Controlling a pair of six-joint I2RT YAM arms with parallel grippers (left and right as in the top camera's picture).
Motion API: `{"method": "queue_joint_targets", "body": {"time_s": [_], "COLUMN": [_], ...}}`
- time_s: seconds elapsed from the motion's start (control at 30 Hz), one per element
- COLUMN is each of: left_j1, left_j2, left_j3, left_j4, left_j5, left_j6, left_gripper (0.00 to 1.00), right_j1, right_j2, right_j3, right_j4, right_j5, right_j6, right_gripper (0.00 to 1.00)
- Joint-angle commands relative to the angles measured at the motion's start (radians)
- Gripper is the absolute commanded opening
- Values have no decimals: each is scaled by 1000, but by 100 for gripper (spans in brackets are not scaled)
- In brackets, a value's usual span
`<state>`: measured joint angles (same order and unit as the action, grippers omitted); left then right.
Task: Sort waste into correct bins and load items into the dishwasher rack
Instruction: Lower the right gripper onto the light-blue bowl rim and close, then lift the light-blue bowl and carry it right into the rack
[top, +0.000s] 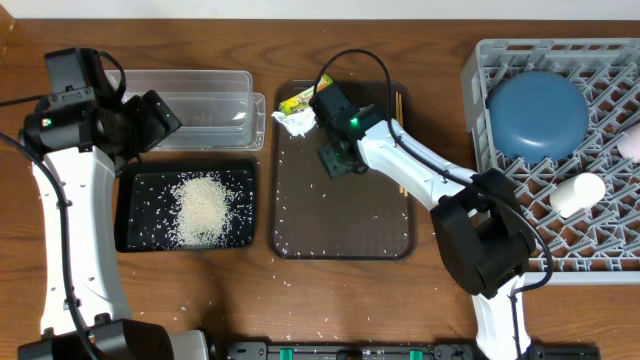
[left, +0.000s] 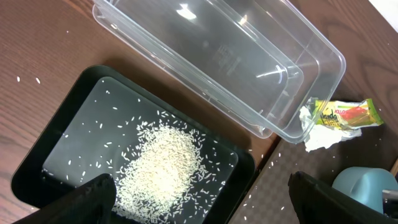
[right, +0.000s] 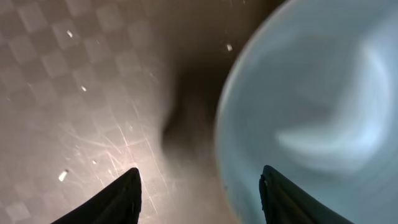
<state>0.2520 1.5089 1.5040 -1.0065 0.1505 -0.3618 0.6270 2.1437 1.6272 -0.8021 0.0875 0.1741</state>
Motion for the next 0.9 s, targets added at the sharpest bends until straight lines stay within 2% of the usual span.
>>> {"method": "queue_joint_targets", "body": {"time_s": [0.0,0.33,0.47,0.7,0.87], "left_j1": [3,3,3,3,3], "left_j2": [0,0,0,0,0], "left_j3": [22,23,22,22,23], "left_j4": [-3,-3,-3,-3,-3], "left_j5": [-5,-5,-5,-5,-5], "left_j6": [6,6,6,6,6], "left_gripper": [92,92,92,92,92], "right_j1": [17,17,17,17,17], "right_j2": [-6,-6,-6,-6,-6], "right_j3": [23,30,66,163,250], "right_j4": [-18,-36,-80,-172,-251], "right_j5": [10,9,5,-22,-132], "right_j6": [-7,0,20,35,40], "right_gripper": [59,24,1,1,1]}}
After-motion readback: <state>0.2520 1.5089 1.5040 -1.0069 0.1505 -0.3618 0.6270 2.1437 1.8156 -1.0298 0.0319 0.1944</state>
